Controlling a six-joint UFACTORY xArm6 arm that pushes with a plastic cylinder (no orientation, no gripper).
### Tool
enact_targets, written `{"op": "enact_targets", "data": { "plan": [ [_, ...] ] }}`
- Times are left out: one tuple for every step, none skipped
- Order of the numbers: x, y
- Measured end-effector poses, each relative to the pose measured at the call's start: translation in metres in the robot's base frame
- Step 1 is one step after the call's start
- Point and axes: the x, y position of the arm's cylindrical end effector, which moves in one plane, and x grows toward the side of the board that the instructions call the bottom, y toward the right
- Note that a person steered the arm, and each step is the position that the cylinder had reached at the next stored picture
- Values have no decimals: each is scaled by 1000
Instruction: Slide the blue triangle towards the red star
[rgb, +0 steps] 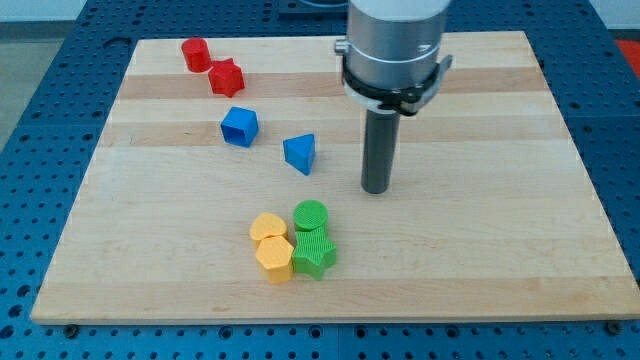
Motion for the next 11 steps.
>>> {"op": "enact_targets", "data": {
  "plan": [
    [-9, -53],
    [-29, -85],
    [-49, -90],
    [-64, -90],
    [-84, -90],
    [-107, -90],
    [-132, -90],
    [-146, -90],
    [-169, -89],
    [-176, -90],
    [-176, -106]
  ]
}}
